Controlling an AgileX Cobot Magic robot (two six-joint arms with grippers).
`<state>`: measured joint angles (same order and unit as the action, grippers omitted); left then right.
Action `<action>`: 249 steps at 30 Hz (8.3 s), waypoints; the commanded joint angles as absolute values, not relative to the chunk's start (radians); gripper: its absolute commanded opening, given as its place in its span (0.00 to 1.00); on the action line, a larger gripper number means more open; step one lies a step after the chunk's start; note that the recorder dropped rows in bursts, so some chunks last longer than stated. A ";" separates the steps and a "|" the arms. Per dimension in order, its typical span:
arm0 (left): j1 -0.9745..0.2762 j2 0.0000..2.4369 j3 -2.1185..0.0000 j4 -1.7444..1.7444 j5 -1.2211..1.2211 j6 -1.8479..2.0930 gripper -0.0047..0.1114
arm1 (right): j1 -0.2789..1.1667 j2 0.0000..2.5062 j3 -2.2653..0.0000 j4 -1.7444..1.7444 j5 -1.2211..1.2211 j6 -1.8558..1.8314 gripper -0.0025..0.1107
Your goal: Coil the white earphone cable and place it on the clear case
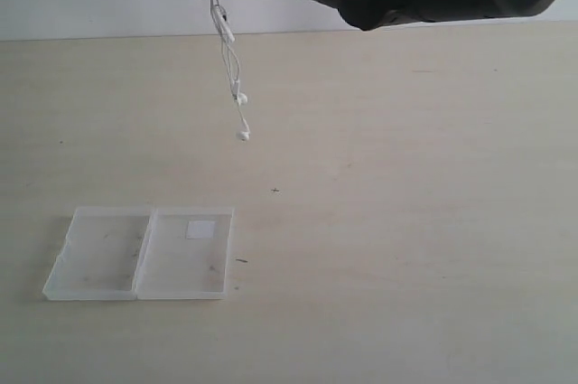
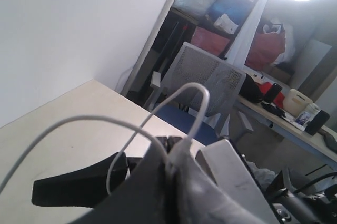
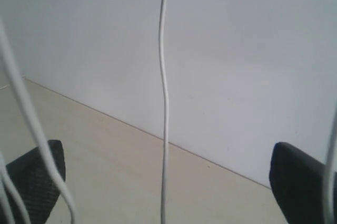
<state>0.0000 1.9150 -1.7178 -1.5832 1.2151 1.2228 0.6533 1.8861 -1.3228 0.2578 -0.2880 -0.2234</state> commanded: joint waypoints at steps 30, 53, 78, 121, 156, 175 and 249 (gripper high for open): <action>-0.002 1.913 -1.722 -1.659 1.221 1.252 0.04 | 0.655 1.937 -1.383 0.252 -0.285 -0.253 0.60; -0.002 1.913 -1.722 -1.664 1.221 1.252 0.04 | 0.655 1.941 -1.383 0.218 -0.280 -0.268 0.05; 0.003 1.915 -1.722 -1.502 1.171 1.118 0.04 | 0.655 1.662 -1.383 0.204 0.483 -0.426 0.02; -0.001 1.961 -1.528 -1.356 1.221 1.102 0.34 | 0.655 1.713 -1.524 0.234 0.477 -0.442 0.02; 0.067 1.851 -1.528 -1.325 1.221 1.067 0.55 | 0.582 1.711 -1.593 0.020 0.866 -0.252 0.02; 0.379 1.405 -1.199 -1.489 1.221 1.159 0.04 | 0.737 1.930 -1.820 0.160 1.181 -0.454 0.02; 0.246 0.232 -0.630 -0.736 0.393 0.489 0.04 | 0.952 2.280 -1.936 0.226 1.000 -0.530 0.02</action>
